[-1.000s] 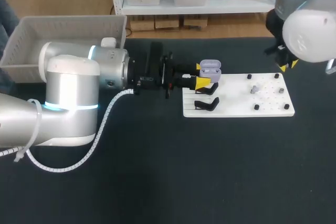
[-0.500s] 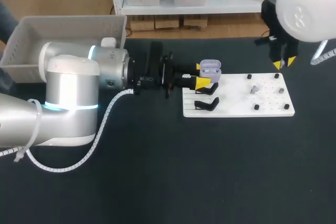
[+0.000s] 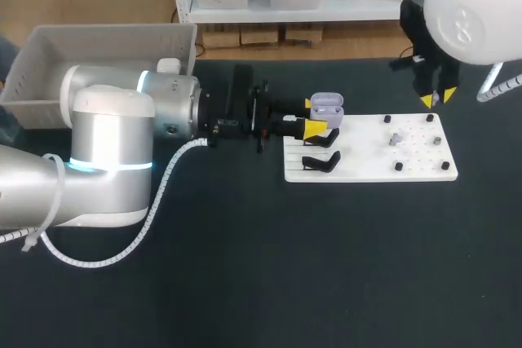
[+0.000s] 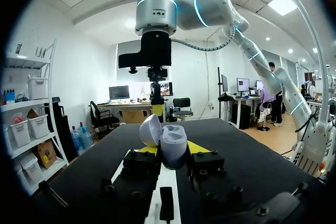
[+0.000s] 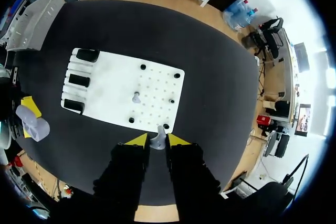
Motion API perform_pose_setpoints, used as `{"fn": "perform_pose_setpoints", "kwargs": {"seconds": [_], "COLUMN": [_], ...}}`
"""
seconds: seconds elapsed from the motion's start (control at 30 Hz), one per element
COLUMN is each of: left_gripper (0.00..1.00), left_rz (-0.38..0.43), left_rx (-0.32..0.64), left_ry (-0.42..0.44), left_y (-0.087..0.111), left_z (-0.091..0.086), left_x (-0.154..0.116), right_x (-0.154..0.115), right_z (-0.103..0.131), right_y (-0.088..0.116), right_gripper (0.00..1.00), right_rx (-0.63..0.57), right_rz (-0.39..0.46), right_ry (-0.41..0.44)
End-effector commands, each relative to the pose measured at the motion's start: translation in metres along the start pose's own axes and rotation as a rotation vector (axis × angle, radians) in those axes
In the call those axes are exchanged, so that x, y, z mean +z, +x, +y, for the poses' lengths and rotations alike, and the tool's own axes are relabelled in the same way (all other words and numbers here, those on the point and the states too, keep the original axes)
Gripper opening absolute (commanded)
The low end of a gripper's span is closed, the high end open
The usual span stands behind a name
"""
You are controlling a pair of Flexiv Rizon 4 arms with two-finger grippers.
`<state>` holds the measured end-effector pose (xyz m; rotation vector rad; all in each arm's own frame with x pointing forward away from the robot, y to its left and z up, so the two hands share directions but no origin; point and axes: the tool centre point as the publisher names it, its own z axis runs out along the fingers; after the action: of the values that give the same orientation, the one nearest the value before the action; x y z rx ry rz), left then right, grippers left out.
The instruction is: Pick up each earbud case from the left stands, insert the matching earbuds, close the lid, and place the case in the box.
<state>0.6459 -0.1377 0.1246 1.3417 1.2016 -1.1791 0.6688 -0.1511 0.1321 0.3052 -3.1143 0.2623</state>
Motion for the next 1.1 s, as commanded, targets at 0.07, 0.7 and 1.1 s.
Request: {"fn": "perform_pose_setpoints", "kwargs": {"seconds": [0.07, 0.7, 1.1], "left_gripper": [0.0, 0.0, 0.0], "left_rz": [0.001, 0.001, 0.001], "left_rx": [0.0, 0.0, 0.0], "left_ry": [-0.002, -0.002, -0.002], "left_y": [0.0, 0.0, 0.0], "left_z": [0.0, 0.0, 0.0], "left_x": [0.001, 0.001, 0.001], "right_x": [0.0, -0.06, -0.077], "right_z": [0.0, 0.064, 0.11], "right_y": [0.001, 0.043, 0.03], "right_gripper": [0.0, 0.0, 0.0], "right_rx": [0.001, 0.256, 0.411], "right_rz": [-0.002, -0.143, -0.144], "right_ry": [0.001, -0.098, -0.132]}}
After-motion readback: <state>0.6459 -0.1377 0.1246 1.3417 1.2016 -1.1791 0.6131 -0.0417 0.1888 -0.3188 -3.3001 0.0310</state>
